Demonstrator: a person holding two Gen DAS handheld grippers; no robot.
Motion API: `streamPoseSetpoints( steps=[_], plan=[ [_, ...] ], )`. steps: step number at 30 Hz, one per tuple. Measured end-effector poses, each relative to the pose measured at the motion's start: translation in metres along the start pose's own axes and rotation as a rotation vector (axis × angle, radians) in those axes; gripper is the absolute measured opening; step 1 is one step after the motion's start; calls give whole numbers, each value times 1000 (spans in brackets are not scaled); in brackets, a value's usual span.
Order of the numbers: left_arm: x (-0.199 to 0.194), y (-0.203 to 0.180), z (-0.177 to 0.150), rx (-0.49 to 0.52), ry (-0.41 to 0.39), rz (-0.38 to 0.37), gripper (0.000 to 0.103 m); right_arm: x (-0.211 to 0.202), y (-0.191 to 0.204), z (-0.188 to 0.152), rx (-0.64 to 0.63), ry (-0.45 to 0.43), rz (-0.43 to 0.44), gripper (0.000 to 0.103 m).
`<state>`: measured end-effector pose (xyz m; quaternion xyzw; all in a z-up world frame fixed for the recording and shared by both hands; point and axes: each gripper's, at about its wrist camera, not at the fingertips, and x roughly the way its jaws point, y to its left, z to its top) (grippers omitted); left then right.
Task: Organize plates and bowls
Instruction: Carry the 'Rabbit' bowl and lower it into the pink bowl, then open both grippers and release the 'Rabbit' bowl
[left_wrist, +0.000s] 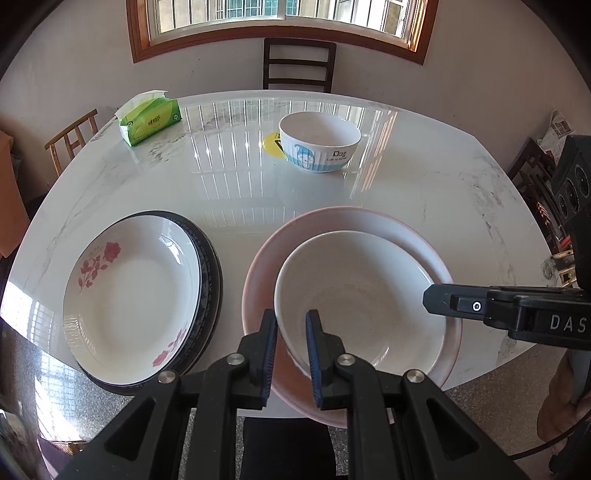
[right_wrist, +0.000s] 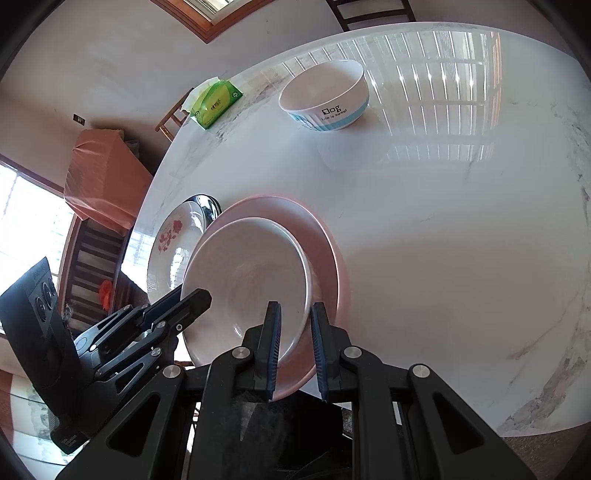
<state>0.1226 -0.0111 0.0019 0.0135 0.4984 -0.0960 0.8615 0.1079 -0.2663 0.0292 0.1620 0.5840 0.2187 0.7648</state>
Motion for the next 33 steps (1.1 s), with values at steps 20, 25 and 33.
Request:
streamPoseSetpoints(
  steps=[20, 25, 33],
  plan=[
    [-29, -21, -5, 141, -196, 160, 42, -9, -3, -1, 14, -39, 55, 17],
    [-39, -27, -4, 172, -243, 196, 43, -14, -6, -1, 7, -67, 47, 19],
    [-31, -30, -1, 185, -232, 206, 43, -19, -19, 3, 20, -106, 68, 20]
  ],
)
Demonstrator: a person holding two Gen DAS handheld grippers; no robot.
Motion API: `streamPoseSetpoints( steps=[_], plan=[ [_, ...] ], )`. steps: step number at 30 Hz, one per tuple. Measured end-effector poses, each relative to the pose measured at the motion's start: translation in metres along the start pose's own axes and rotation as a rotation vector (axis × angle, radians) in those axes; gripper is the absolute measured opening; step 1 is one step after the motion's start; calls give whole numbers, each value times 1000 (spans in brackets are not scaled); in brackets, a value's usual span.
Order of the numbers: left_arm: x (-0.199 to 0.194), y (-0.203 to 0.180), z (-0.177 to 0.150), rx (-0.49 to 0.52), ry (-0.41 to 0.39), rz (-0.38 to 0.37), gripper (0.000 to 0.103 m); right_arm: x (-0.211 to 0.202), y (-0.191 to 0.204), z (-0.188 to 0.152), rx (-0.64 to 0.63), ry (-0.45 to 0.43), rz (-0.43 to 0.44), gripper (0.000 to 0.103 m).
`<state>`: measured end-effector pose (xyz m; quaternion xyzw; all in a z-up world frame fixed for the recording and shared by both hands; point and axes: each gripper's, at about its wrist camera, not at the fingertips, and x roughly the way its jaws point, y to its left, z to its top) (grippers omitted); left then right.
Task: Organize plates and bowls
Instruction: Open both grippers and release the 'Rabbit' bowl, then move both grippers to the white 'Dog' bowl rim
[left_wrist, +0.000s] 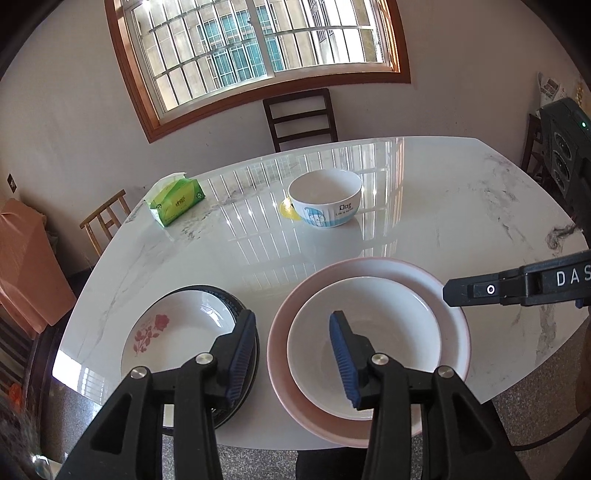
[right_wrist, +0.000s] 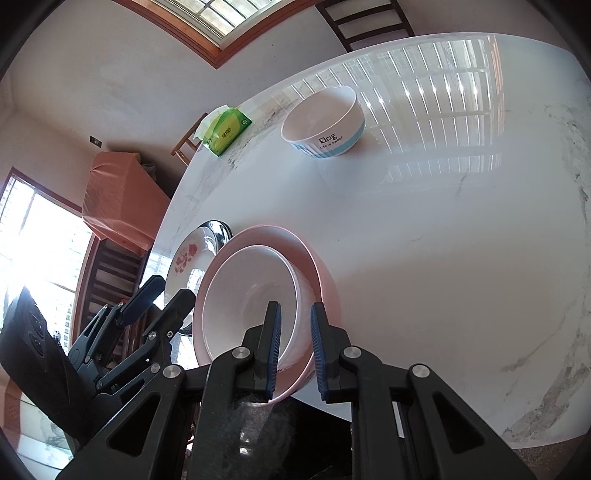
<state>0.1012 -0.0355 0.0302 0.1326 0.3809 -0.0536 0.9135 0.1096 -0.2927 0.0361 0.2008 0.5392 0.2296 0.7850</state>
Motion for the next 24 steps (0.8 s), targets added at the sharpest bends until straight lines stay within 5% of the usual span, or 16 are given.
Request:
streamPoseSetpoints(
  steps=[10, 12, 24],
  plan=[
    [14, 1, 10, -3, 25, 4, 43, 10, -25, 10, 45, -8, 14, 20],
    [19, 1, 14, -7, 41, -6, 43, 13, -30, 13, 55, -13, 23, 26],
    [77, 44, 67, -193, 175, -178, 43, 25, -54, 47, 87, -43, 44, 31]
  ],
)
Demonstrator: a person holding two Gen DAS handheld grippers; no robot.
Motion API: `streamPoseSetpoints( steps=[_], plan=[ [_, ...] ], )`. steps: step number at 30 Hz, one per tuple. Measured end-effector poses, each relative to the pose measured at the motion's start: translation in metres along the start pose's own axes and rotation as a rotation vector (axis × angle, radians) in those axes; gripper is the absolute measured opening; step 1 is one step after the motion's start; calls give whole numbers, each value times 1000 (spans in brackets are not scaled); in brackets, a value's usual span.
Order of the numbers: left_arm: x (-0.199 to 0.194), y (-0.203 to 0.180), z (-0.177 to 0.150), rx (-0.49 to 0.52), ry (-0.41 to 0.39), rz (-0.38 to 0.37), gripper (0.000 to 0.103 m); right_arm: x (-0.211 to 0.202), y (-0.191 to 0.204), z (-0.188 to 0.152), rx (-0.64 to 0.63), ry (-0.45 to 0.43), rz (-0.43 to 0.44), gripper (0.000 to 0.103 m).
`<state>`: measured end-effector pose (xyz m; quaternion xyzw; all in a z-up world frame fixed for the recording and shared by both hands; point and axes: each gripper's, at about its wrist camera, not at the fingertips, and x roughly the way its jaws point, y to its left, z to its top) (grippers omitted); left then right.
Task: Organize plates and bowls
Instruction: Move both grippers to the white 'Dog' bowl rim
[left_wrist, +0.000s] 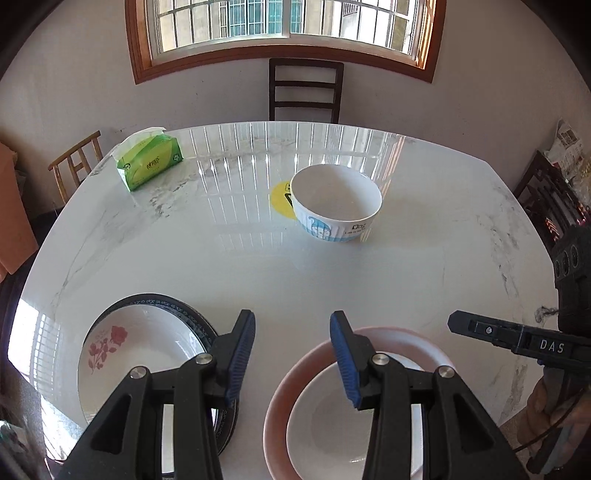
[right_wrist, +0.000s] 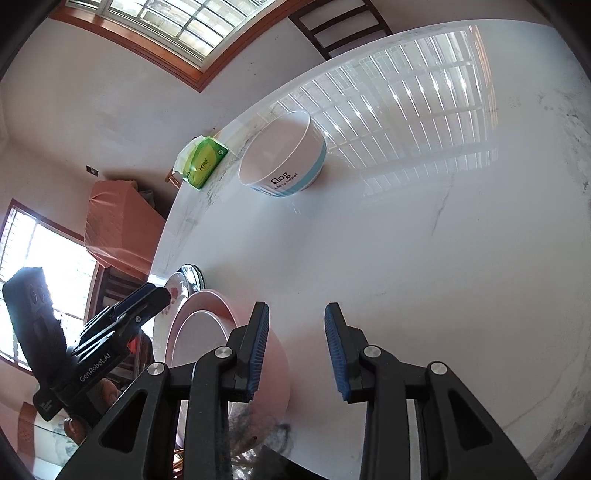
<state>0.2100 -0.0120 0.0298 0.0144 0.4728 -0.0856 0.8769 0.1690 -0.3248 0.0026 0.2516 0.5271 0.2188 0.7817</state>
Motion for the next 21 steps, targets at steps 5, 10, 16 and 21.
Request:
streamPoseSetpoints(
  steps=[5, 10, 16, 21],
  plan=[
    [32, 10, 39, -51, 68, -77, 43, 10, -2, 32, -2, -25, -9, 31],
    [71, 14, 71, -85, 138, -114, 43, 20, -5, 70, 1, -49, -13, 35],
    [99, 20, 91, -160, 174, -211, 43, 35, -7, 104, 18, -50, 1, 37],
    [107, 16, 104, -155, 166, -201, 43, 46, -6, 124, 19, -54, -2, 39]
  ],
)
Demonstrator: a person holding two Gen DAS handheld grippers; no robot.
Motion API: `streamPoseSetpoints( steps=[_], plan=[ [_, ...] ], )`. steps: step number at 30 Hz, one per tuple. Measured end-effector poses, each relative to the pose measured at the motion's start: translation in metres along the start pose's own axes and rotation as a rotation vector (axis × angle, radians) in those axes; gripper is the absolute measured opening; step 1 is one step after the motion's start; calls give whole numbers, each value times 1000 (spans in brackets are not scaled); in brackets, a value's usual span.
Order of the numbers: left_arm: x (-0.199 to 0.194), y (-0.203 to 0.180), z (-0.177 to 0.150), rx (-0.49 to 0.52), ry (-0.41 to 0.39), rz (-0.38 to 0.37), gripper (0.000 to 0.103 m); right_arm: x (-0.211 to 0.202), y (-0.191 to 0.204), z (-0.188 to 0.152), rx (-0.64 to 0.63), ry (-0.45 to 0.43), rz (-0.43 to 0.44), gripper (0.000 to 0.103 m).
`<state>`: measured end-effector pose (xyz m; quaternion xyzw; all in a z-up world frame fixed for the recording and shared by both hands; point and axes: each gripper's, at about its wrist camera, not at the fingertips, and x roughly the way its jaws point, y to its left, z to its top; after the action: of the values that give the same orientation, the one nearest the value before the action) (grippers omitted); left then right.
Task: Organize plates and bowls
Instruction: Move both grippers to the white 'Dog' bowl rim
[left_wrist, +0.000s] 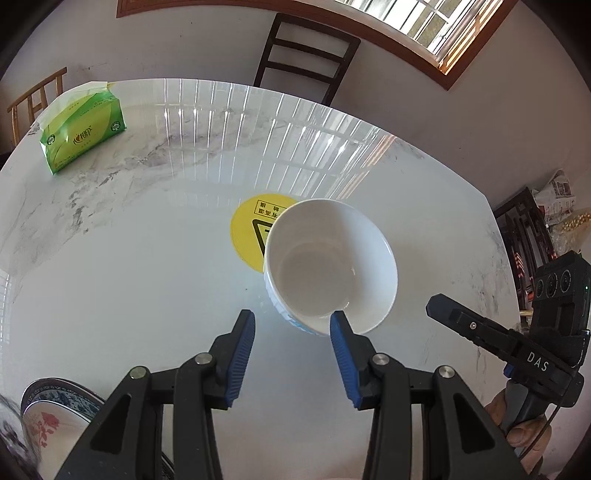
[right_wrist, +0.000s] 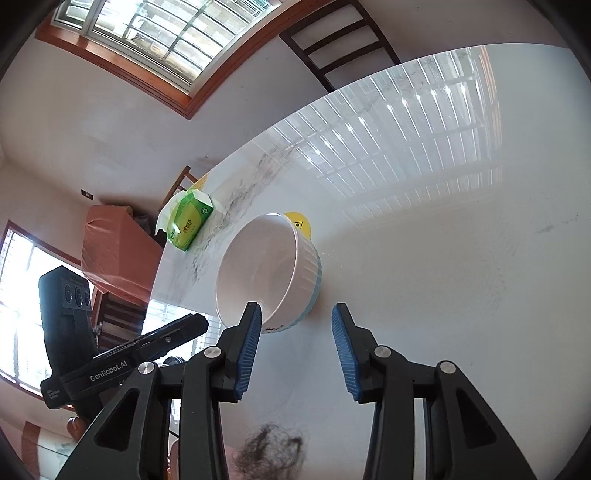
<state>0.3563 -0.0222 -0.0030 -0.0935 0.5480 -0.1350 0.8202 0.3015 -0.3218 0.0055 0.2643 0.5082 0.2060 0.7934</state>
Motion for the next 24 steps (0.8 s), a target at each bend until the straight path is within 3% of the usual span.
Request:
streamPoseSetpoints(
  steps=[24],
  plan=[
    [43, 3, 20, 16, 59, 62, 43, 46, 6, 22, -21, 79, -97, 39]
  ],
)
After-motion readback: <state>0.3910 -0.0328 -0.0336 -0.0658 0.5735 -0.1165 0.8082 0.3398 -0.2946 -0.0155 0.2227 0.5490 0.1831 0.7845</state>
